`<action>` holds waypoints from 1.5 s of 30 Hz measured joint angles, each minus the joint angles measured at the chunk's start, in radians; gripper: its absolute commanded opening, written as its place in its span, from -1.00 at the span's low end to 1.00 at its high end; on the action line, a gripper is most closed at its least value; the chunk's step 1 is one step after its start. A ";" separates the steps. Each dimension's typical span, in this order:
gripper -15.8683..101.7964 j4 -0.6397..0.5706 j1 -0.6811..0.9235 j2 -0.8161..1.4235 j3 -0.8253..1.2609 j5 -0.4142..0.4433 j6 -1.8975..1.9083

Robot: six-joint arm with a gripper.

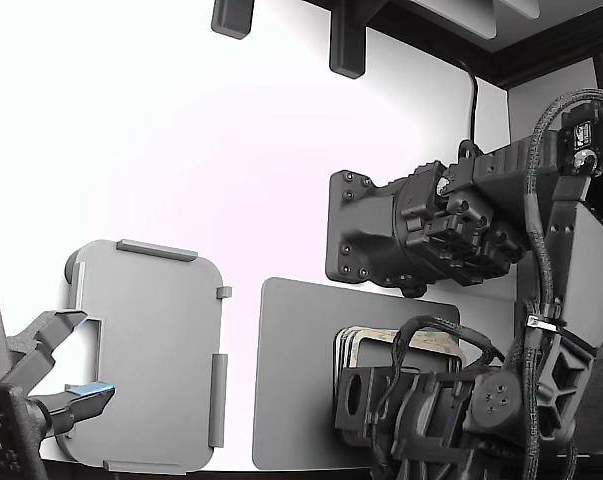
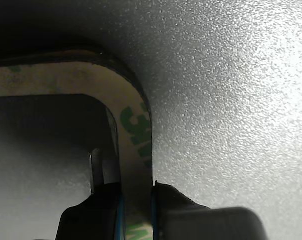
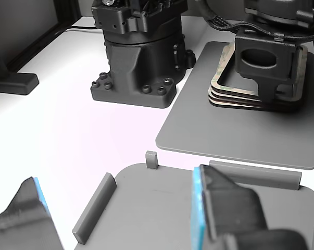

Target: Move top rectangular frame to the holder.

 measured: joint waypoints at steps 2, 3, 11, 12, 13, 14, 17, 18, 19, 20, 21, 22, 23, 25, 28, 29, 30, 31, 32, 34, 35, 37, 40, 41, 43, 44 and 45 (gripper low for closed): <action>-0.91 0.023 0.000 0.000 -0.025 0.000 0.000; -0.91 0.035 0.000 0.000 -0.035 -0.003 -0.008; -0.91 0.144 0.000 -0.018 -0.163 -0.003 0.006; -0.91 0.163 0.000 -0.018 -0.184 -0.003 0.015; -0.91 0.179 -0.006 -0.018 -0.206 -0.003 0.026; -0.91 0.196 -0.014 -0.018 -0.230 -0.003 0.041; -0.91 0.238 -0.031 -0.015 -0.299 0.008 0.110; -0.91 0.238 -0.038 -0.006 -0.314 0.011 0.138; -0.91 0.239 -0.046 0.008 -0.328 0.014 0.167; -0.91 0.239 -0.054 0.018 -0.337 0.017 0.193; -0.91 0.239 -0.060 0.028 -0.350 0.026 0.225; -0.91 0.239 -0.066 0.034 -0.360 0.037 0.259; -0.91 0.239 -0.074 0.038 -0.370 0.049 0.296; -0.91 0.239 -0.100 0.041 -0.393 0.060 0.376; -0.91 0.239 -0.161 0.041 -0.431 0.025 0.466; -0.91 0.239 -0.189 0.037 -0.449 0.003 0.485; -0.91 0.239 -0.218 0.032 -0.466 -0.017 0.497; -0.91 0.239 -0.244 0.029 -0.482 -0.032 0.512; -0.91 0.239 -0.272 0.025 -0.494 -0.046 0.526; -0.91 0.239 -0.321 0.015 -0.506 -0.061 0.531; -0.91 0.239 -0.342 0.012 -0.509 -0.061 0.531; -0.91 0.239 -0.380 0.003 -0.517 -0.055 0.549; -0.91 0.239 -0.431 -0.020 -0.538 -0.023 0.598; -0.91 0.239 -0.446 -0.029 -0.549 -0.009 0.603; -0.91 0.239 -0.477 -0.052 -0.569 0.017 0.603; -0.91 0.239 -0.491 -0.061 -0.572 0.034 0.603; -0.91 0.239 -0.499 -0.064 -0.574 0.049 0.612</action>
